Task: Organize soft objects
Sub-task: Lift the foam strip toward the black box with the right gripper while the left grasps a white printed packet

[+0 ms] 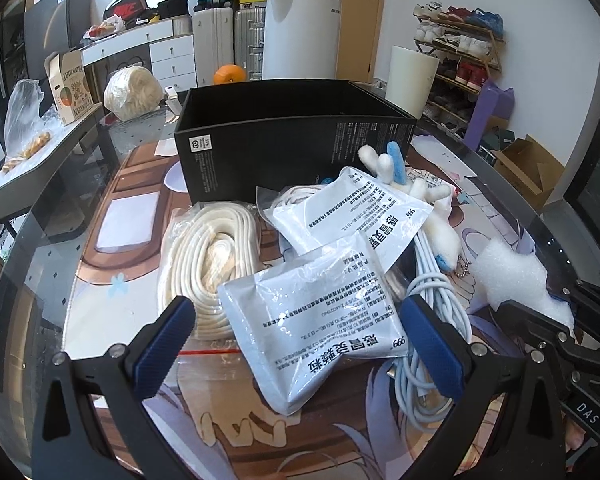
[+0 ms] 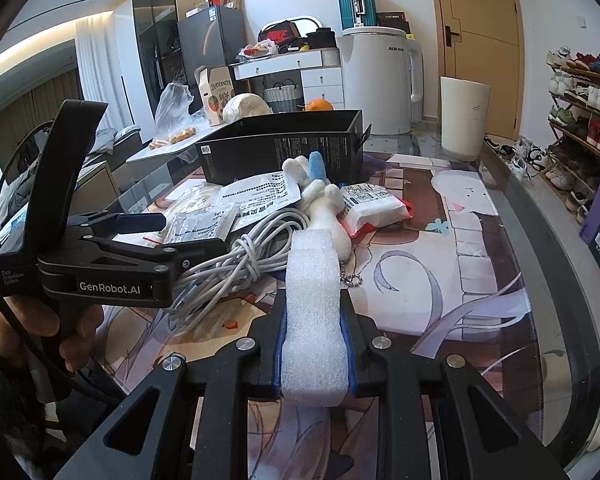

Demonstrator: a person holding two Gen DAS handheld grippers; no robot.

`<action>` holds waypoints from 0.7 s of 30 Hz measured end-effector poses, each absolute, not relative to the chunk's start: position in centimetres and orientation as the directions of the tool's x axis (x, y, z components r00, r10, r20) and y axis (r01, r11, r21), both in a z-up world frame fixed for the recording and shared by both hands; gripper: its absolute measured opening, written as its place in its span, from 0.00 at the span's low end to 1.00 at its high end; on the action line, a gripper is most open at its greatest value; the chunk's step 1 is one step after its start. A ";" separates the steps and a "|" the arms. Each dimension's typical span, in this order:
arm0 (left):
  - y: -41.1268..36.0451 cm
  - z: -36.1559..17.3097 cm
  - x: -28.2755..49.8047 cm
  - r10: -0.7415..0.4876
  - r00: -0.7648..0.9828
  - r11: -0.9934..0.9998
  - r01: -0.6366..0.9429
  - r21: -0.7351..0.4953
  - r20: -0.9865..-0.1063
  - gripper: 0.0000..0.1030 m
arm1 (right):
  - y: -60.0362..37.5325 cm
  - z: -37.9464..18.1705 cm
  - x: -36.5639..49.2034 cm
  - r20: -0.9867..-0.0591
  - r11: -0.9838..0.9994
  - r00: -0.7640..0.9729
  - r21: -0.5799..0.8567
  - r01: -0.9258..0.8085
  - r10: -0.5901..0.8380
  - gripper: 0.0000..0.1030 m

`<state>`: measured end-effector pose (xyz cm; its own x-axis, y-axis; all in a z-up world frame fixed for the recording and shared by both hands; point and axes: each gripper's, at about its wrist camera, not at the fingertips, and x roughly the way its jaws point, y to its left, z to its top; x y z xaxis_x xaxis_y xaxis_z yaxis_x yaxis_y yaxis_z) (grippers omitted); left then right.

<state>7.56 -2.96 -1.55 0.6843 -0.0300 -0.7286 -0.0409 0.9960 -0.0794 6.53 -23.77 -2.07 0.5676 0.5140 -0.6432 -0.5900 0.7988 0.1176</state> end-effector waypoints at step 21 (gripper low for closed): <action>-2.7 -1.0 4.9 -0.145 0.743 0.988 0.069 -0.141 -0.653 0.52 | -23.6 -2.2 6.3 -0.638 0.796 0.573 0.108 -0.595 0.515 0.21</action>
